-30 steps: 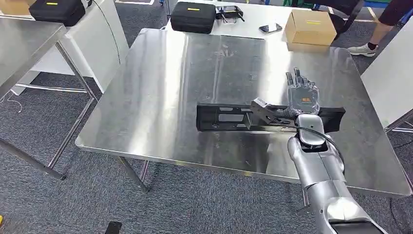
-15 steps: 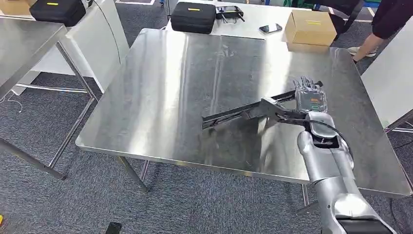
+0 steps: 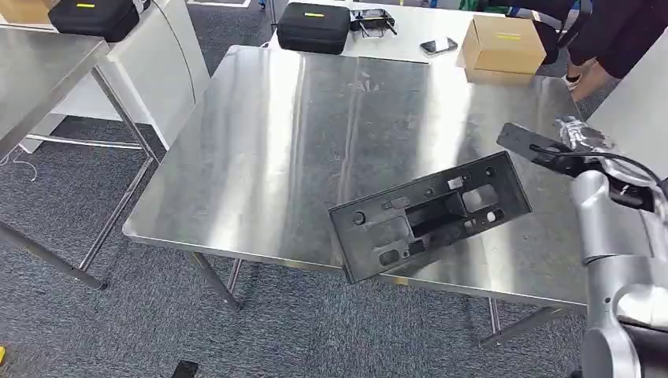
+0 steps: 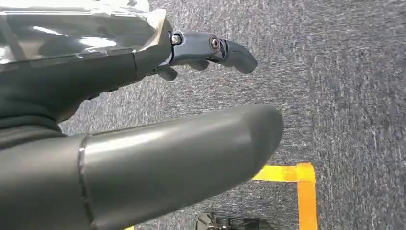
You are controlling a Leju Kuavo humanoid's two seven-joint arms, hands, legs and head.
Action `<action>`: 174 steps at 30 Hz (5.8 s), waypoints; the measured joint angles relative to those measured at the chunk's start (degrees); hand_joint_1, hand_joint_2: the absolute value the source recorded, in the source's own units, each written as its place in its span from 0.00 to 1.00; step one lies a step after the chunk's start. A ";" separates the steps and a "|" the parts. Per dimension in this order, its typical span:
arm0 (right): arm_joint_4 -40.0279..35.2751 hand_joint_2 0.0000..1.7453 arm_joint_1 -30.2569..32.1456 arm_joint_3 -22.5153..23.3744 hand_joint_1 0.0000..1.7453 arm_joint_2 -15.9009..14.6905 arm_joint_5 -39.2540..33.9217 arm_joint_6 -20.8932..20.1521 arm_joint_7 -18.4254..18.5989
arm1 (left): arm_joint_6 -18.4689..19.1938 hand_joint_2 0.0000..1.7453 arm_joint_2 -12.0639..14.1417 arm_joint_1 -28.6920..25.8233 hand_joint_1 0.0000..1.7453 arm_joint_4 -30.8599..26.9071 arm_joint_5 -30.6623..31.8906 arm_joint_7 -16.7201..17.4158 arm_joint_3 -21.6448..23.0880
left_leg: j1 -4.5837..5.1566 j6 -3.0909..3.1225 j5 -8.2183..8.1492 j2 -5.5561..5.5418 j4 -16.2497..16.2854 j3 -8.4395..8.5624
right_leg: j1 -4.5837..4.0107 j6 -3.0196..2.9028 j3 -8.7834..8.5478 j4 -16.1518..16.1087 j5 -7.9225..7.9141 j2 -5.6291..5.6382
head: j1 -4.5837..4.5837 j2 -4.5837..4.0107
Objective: Take the parts from the cabinet and place them on the table.
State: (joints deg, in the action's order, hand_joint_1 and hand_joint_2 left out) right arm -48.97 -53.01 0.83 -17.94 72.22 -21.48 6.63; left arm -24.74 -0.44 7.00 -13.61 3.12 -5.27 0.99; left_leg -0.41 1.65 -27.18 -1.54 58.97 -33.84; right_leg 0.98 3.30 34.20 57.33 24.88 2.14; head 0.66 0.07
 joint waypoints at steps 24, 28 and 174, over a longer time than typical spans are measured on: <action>-24.13 0.00 10.57 -0.11 0.00 3.82 -24.17 26.30 -8.95 | 0.02 0.00 -0.81 -1.59 0.00 -1.88 8.90 -6.01 -14.17 | -0.09 -0.01 0.00 0.05 -0.02 0.00 | -0.07 -0.02 0.02 0.02 0.02 0.03 | -0.02 0.00; -35.06 0.00 17.56 -3.35 0.00 6.95 -30.81 35.72 -15.31 | 0.26 0.00 -1.49 -1.52 0.00 -2.17 9.84 -9.20 -17.75 | -0.09 -0.02 -0.01 0.05 -0.02 0.02 | -0.07 -0.02 0.02 0.01 0.02 0.03 | 0.02 0.00; 36.75 0.00 47.19 8.17 0.00 22.81 -44.36 39.76 -0.31 | -0.72 0.00 -7.50 -5.10 0.00 0.13 22.60 -10.01 -60.15 | -0.71 0.95 -2.13 1.67 -0.64 2.92 | 0.06 -1.08 3.45 6.30 5.64 -2.69 | -0.39 0.00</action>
State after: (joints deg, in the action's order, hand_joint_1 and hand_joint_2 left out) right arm -12.22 -5.82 9.00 4.87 27.87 18.27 6.32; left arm -25.46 -7.94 1.90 -13.49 25.73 -15.28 -59.17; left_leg -1.12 2.60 -29.31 0.13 58.34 -30.92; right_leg 1.04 2.22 37.65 63.62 30.52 -0.54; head 0.26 0.07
